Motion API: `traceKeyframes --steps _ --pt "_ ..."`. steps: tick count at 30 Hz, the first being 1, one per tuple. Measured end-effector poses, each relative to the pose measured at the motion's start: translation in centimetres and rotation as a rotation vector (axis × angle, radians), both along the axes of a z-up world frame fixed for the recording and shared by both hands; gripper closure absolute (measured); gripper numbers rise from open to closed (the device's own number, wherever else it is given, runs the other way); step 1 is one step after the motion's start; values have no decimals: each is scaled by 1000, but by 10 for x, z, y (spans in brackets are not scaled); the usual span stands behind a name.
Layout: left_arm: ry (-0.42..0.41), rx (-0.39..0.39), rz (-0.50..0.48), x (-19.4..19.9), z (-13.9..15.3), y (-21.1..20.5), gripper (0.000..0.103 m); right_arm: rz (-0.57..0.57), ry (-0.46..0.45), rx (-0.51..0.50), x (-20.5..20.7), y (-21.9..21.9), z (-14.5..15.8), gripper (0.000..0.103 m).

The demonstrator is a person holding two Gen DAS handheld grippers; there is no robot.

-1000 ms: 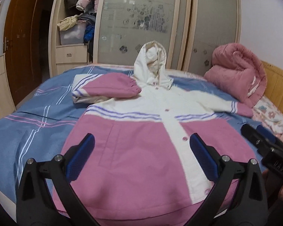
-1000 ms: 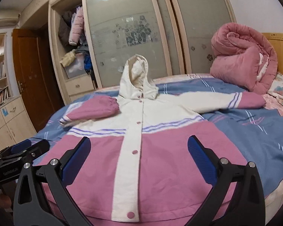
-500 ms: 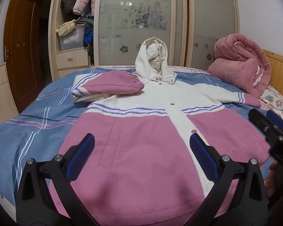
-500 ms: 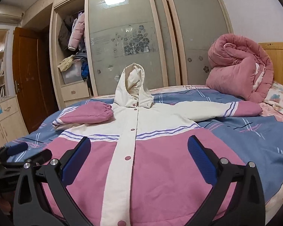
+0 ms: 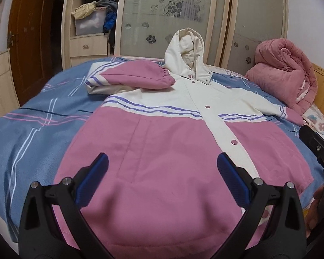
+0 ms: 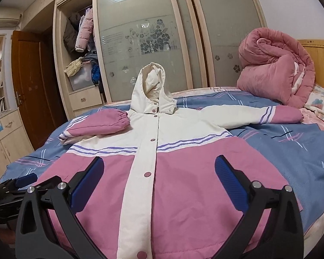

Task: Fold large clothes
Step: 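Withdraw the left tool from the folded sleeve, then grasp the folded sleeve's pink cuff with the right tool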

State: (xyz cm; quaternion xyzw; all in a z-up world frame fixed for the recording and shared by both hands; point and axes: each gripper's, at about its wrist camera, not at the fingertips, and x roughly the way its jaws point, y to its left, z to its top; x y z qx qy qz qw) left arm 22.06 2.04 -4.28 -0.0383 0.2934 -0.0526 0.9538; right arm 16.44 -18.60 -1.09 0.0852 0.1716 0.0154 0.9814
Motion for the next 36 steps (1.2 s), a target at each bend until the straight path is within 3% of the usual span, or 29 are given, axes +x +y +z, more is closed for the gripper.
traceKeyframes --steps 9,14,18,20,24,30,36 --pt "-17 8 -8 -2 6 -3 2 7 12 -3 2 -2 -3 1" --pt "-32 5 -13 -5 12 -3 2 90 41 22 11 -5 -4 1" --pt "-35 -2 -12 -4 12 -3 2 91 40 84 19 -14 4 1" --pt "-28 -15 -14 -2 11 -4 2 103 71 163 37 -20 12 1" --pt "-40 -37 -47 1 13 -9 2 245 220 377 110 -15 24 1" --pt "-32 -82 -77 13 15 -6 2 379 405 475 228 28 25 1" --pt "23 -198 -40 33 16 23 2 361 515 596 316 51 1 6"
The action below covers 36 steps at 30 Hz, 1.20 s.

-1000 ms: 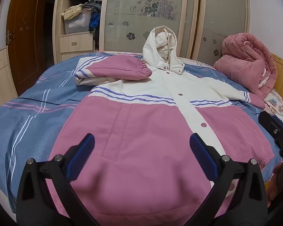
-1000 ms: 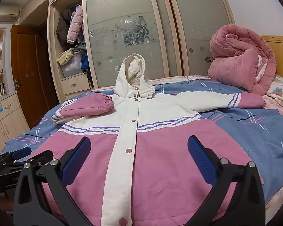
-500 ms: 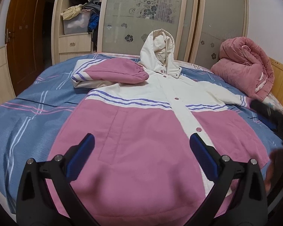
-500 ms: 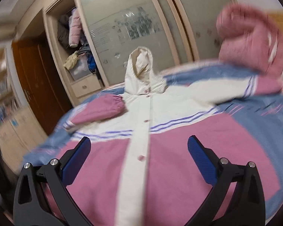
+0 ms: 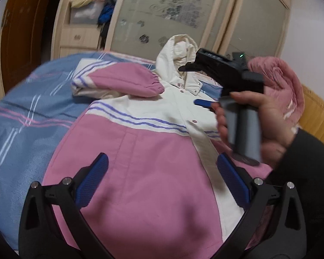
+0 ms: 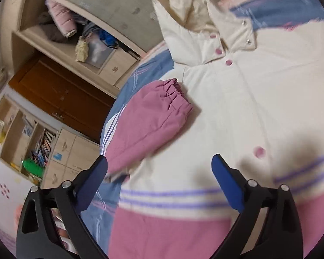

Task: Fold large clothes
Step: 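Grasp the folded sleeve's pink cuff with the right tool, then lift the cuff with the right tool and lay it further across the chest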

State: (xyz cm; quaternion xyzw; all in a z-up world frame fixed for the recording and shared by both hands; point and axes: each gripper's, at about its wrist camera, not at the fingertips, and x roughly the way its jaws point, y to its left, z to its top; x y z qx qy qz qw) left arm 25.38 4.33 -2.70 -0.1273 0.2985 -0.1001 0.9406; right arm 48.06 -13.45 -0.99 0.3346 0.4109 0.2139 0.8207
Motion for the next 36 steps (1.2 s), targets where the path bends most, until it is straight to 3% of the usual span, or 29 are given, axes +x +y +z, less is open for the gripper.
traceKeyframes --steps 7,14,18,22,27,36 --pt "19 -31 37 7 1 20 2 -67 78 -6 64 14 -23 10" --pt "13 -36 37 9 5 28 2 -109 131 -16 107 31 -47 29" --pt "18 -45 61 12 5 40 2 -99 136 7 114 42 -48 33" --pt "20 -52 83 15 4 50 2 -102 121 -34 117 48 -42 66" --pt "28 -71 86 16 4 52 2 -62 51 -96 115 59 -14 87" --pt "13 -73 66 14 8 41 2 15 -129 -198 99 85 57 92"
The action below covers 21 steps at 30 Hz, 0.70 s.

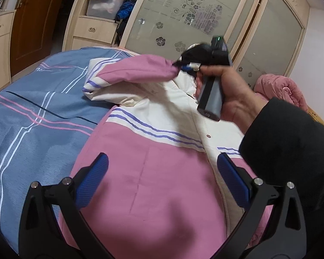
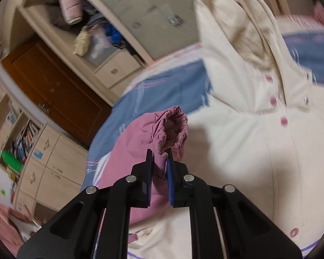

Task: Fold large clothes
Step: 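Lift the cuff with the right tool and lay it further across the chest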

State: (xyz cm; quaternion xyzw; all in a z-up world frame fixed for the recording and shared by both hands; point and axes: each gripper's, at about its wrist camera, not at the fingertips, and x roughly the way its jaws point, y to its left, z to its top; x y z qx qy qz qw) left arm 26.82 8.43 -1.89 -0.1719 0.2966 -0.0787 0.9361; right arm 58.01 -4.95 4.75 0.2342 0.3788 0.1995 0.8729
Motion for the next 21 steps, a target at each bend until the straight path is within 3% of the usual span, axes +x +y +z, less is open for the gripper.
traceKeyframes --steps 4,8,17,21 --pt "3 2 0 2 -1 -1 2 30 -50 -33 -5 10 28 92" --pt "5 -5 1 3 0 -1 2 20 -32 -35 -8 8 25 92" --pt "9 -6 -18 3 -1 -1 2 -167 162 43 -35 -70 -57 92" --pt "13 -11 -35 3 -1 -6 2 -244 195 87 -57 -107 -86 92"
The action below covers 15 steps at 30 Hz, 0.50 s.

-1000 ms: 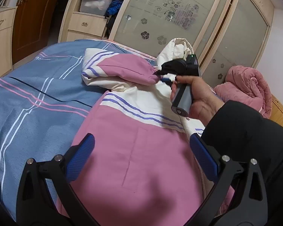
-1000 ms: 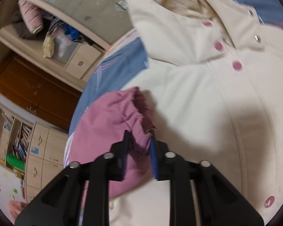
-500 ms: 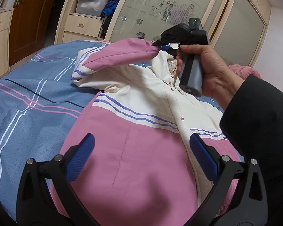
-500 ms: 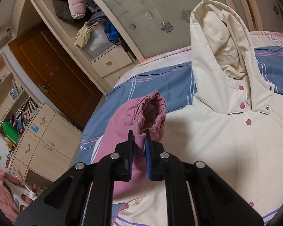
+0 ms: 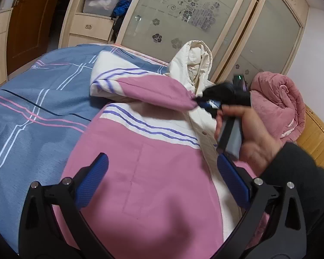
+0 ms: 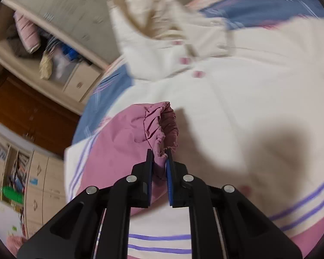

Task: Fold large clothes
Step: 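Lift the cuff with the right tool and lay it further across the chest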

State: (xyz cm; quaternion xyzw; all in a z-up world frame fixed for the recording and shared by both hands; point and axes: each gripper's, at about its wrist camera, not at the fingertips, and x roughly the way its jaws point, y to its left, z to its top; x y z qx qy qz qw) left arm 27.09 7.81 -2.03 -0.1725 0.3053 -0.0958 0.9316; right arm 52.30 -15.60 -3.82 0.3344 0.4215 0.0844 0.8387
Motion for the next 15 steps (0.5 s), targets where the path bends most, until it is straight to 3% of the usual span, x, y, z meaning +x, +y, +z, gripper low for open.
traceKeyframes --steps 3,4,6,7,8,10,15 --pt "-3 12 -16 0 0 -6 2 -2 -24 11 -7 -11 -12 89" --pt "-3 13 -20 1 -1 -7 2 30 -32 66 -6 -10 -16 82" --pt "2 5 -23 1 -2 -8 2 58 -43 128 -6 -10 -19 50" --pt "4 -1 -25 2 -2 -8 2 55 -54 163 -9 -13 -18 25" --pt "6 -5 -26 3 -2 -8 2 37 -71 193 -13 -18 -16 19" --pt "6 -7 -25 4 -2 -8 2 12 -64 242 -19 -22 -16 19" --pt "9 -22 -27 4 -3 -7 2 30 57 312 -28 -10 -34 19"
